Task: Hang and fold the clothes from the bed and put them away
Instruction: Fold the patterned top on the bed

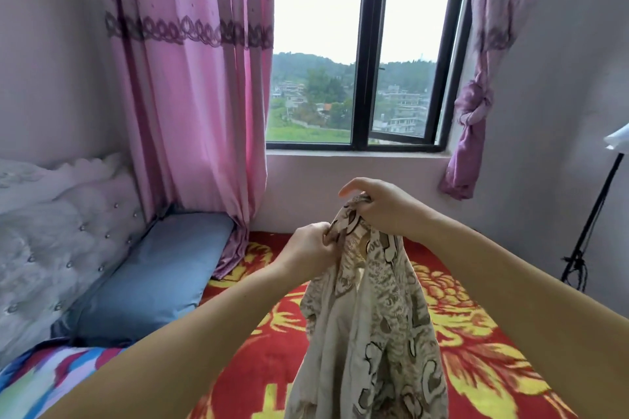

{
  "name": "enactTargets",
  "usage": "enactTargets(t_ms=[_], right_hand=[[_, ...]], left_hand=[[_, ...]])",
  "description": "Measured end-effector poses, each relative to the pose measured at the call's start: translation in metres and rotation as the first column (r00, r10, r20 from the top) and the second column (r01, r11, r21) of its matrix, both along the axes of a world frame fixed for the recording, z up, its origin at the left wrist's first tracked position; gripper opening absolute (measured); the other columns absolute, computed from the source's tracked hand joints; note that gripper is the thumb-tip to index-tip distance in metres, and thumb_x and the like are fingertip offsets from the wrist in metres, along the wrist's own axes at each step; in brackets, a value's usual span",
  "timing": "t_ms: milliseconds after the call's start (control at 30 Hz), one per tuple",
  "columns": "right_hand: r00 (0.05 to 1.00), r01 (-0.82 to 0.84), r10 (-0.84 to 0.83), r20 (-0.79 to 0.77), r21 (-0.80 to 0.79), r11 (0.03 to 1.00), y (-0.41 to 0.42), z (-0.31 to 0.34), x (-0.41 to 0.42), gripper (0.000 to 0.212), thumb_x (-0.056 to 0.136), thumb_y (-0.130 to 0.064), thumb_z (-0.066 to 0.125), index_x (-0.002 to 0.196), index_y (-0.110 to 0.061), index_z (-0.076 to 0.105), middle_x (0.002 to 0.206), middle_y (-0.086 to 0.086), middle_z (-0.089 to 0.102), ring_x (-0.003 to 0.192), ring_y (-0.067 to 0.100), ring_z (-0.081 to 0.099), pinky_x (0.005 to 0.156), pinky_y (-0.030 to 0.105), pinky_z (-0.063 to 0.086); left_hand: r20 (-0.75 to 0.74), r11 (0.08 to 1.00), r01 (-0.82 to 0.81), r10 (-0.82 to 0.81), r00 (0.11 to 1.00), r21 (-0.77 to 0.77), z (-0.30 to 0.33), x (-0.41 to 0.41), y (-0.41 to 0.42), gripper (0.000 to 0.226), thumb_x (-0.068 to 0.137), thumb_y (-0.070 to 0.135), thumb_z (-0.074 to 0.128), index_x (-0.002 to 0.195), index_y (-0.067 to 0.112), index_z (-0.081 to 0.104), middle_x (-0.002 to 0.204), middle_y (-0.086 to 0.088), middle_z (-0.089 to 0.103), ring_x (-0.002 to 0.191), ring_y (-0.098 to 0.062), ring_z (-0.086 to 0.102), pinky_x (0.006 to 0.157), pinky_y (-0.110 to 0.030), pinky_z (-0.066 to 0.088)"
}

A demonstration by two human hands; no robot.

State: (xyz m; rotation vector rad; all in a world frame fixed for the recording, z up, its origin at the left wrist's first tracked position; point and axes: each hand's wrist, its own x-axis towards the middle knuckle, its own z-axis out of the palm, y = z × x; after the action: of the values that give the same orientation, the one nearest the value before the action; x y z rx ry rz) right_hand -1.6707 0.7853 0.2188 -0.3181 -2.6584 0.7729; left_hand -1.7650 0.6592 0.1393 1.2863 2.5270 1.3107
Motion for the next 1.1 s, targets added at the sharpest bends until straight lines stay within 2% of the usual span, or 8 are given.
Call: enactTargets(t_ms=[233, 333, 433, 667, 733, 867, 1000, 1100], right_hand=[[1.000, 0.028, -0.028, -0.007, 0.050, 0.998, 0.012, 0.022, 0.017, 0.043, 0.090, -0.004, 0.041, 0.111, -0.038, 0.059, 0.099, -0.012, 0.053, 0.075, 0.003, 0.053, 0.052, 0.007, 0.037], [0.987, 0.140, -0.155, 0.031, 0.291, 0.947, 0.025, 0.025, 0.025, 0.034, 0.089, -0.003, 0.048, 0.114, -0.022, 0.060, 0.103, -0.001, 0.057, 0.087, 0.018, 0.059, 0.064, 0.021, 0.048], [0.954, 0.222, -0.297, 0.043, 0.565, 0.795, 0.037, 0.012, 0.028, 0.022, 0.087, 0.004, 0.044, 0.092, -0.010, 0.059, 0.087, 0.008, 0.061, 0.085, 0.029, 0.063, 0.064, 0.029, 0.047], [0.910, 0.390, -0.403, -0.093, 0.516, 0.763, 0.054, -0.002, 0.018, 0.026, 0.093, 0.001, 0.038, 0.102, -0.007, 0.060, 0.086, 0.014, 0.065, 0.080, 0.031, 0.064, 0.062, 0.034, 0.049], [0.912, 0.380, -0.409, -0.042, 0.461, 0.802, 0.053, 0.001, 0.018, 0.029, 0.093, 0.000, 0.037, 0.106, -0.009, 0.061, 0.091, 0.014, 0.066, 0.079, 0.029, 0.064, 0.067, 0.037, 0.056], [0.921, 0.385, -0.383, 0.069, -0.015, 0.923, 0.045, 0.002, 0.018, 0.030, 0.095, -0.003, 0.038, 0.097, -0.022, 0.061, 0.087, 0.007, 0.061, 0.065, 0.018, 0.065, 0.039, 0.024, 0.050], [0.948, 0.313, -0.306, 0.091, -0.451, 0.836, 0.037, 0.005, 0.016, 0.036, 0.093, 0.000, 0.030, 0.097, -0.014, 0.062, 0.075, 0.011, 0.070, 0.061, 0.023, 0.069, 0.043, 0.031, 0.055], [0.984, 0.160, -0.175, 0.042, -0.652, 0.741, 0.041, 0.011, 0.018, 0.023, 0.097, -0.001, 0.040, 0.094, -0.011, 0.061, 0.070, 0.009, 0.072, 0.064, 0.022, 0.071, 0.060, 0.036, 0.060]], left_hand=[[0.078, 0.990, 0.138, -0.136, 0.988, -0.028, -0.005, -0.009, -0.004, 0.031, 0.093, 0.033, 0.058, 0.075, 0.008, 0.064, 0.066, 0.007, 0.060, 0.059, -0.008, 0.050, 0.048, -0.015, 0.037], [-0.117, 0.999, 0.013, -0.007, 0.993, 0.053, 0.021, -0.027, -0.009, 0.024, 0.095, 0.019, 0.056, 0.073, 0.009, 0.061, 0.066, 0.002, 0.057, 0.065, -0.017, 0.053, 0.052, -0.020, 0.036], [-0.314, 0.998, -0.053, 0.059, 0.948, 0.027, 0.054, -0.040, -0.012, 0.019, 0.097, 0.016, 0.051, 0.081, 0.009, 0.059, 0.068, 0.001, 0.055, 0.065, -0.018, 0.053, 0.053, -0.018, 0.033], [-0.421, 0.978, -0.160, 0.090, 0.903, -0.134, 0.055, -0.049, -0.015, 0.017, 0.093, -0.004, 0.043, 0.085, 0.004, 0.057, 0.074, -0.008, 0.057, 0.068, -0.025, 0.057, 0.052, -0.027, 0.041], [-0.328, 0.947, -0.173, 0.078, 0.941, -0.271, 0.051, -0.051, -0.017, 0.018, 0.088, -0.005, 0.045, 0.087, 0.005, 0.060, 0.080, -0.008, 0.060, 0.073, -0.023, 0.058, 0.055, -0.028, 0.044], [0.141, 0.911, -0.104, 0.173, 0.975, -0.398, 0.050, -0.054, -0.021, 0.017, 0.085, -0.006, 0.042, 0.082, 0.000, 0.058, 0.065, -0.011, 0.053, 0.048, -0.019, 0.058, 0.040, -0.024, 0.047], [0.713, 0.999, -0.020, 0.032, 0.700, -0.025, 0.061, -0.052, -0.021, 0.028, 0.095, -0.003, 0.030, 0.079, 0.003, 0.052, 0.046, -0.003, 0.045, 0.034, -0.010, 0.049, 0.045, -0.035, 0.057], [0.838, 0.970, -0.011, -0.203, 0.507, 0.242, 0.073, -0.052, -0.024, 0.025, 0.099, 0.003, 0.038, 0.089, 0.002, 0.061, 0.052, -0.008, 0.058, 0.049, -0.017, 0.062, 0.059, -0.038, 0.060]])
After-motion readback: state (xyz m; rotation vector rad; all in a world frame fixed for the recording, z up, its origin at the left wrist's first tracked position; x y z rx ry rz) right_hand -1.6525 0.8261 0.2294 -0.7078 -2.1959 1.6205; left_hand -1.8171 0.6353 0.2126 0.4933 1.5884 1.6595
